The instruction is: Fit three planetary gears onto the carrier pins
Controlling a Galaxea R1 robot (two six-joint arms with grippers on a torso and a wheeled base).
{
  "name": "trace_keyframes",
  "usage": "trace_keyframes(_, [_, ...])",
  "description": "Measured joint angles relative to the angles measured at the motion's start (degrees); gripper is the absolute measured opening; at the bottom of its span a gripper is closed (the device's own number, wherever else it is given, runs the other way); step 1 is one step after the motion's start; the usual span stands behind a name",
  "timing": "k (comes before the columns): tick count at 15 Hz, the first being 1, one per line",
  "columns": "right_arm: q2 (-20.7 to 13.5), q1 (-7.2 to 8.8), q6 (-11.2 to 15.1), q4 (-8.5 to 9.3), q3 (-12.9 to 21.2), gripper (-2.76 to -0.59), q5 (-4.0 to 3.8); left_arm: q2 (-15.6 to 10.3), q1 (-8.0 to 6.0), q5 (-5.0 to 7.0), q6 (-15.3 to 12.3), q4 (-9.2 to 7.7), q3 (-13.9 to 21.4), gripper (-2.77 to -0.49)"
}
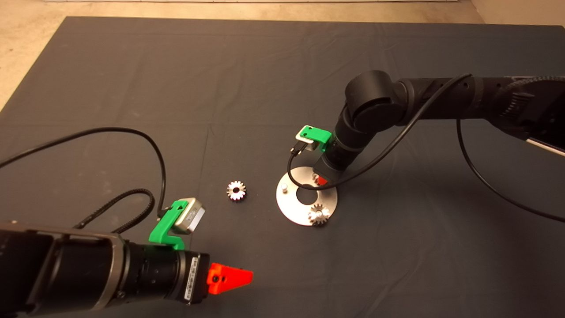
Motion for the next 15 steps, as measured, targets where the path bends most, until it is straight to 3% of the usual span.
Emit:
trace_keyframes(2, [-0.04, 0.13, 0.05, 0.0, 0.0, -1.95, 0.97, 0.0, 0.0, 0.0, 0.0, 0.0, 0.0, -0.5])
trace_keyframes(3, [-0.17, 0.44, 0.24, 0.0, 0.0, -1.9, 3.14, -0.02, 0.0, 0.0, 0.0, 0.0, 0.0, -0.5])
trace_keyframes(5, [-0.71, 1.87, 0.8, 0.07, 0.0, -1.75, 8.92, 0.0, -0.02, 0.0, 0.01, 0.0, 0.0, -0.5])
trace_keyframes(6, [-1.36, 3.34, 1.48, 0.2, 0.09, -1.75, 11.3, 0.0, -0.02, 0.0, 0.04, 0.0, 0.0, -0.5])
trace_keyframes(7, [-2.94, 5.26, 2.24, 0.27, 0.64, -1.75, 12.61, -0.05, 0.0, 0.02, 0.04, 0.0, 0.0, -0.5])
trace_keyframes(8, [-5.54, 7.04, 3.09, 0.24, 1.73, -1.75, 12.67, -0.22, 0.0, 0.06, 0.04, 0.0, 0.0, -0.5])
trace_keyframes(9, [-8.74, 8.05, 4.5, 0.24, 3.55, -1.75, 11.69, -0.63, 0.0, 0.05, 0.12, 0.0, 0.0, -0.5])
trace_keyframes(11, [-16.51, 7.74, 8.95, 0.27, 10.5, -1.75, 6.97, -0.96, -0.01, 0.11, 1.09, 0.0, 0.0, -0.5])
trace_keyframes(12, [-20.76, 7.58, 12.44, 0.27, 15.85, -1.75, 4.68, -0.91, -0.09, 0.42, 1.47, 0.0, 0.0, -0.5])
trace_keyframes(13, [-24.65, 7.91, 15.91, 0.29, 22.22, -1.75, 2.8, -0.88, -0.52, 1.75, 1.68, 0.0, 0.0, -0.5])
trace_keyframes(15, [-31.3, 9.81, 23.12, 0.46, 33.29, -1.75, 0.16, -0.48, -2.23, 5.41, 2.5, -0.01, 0.0, -0.5])
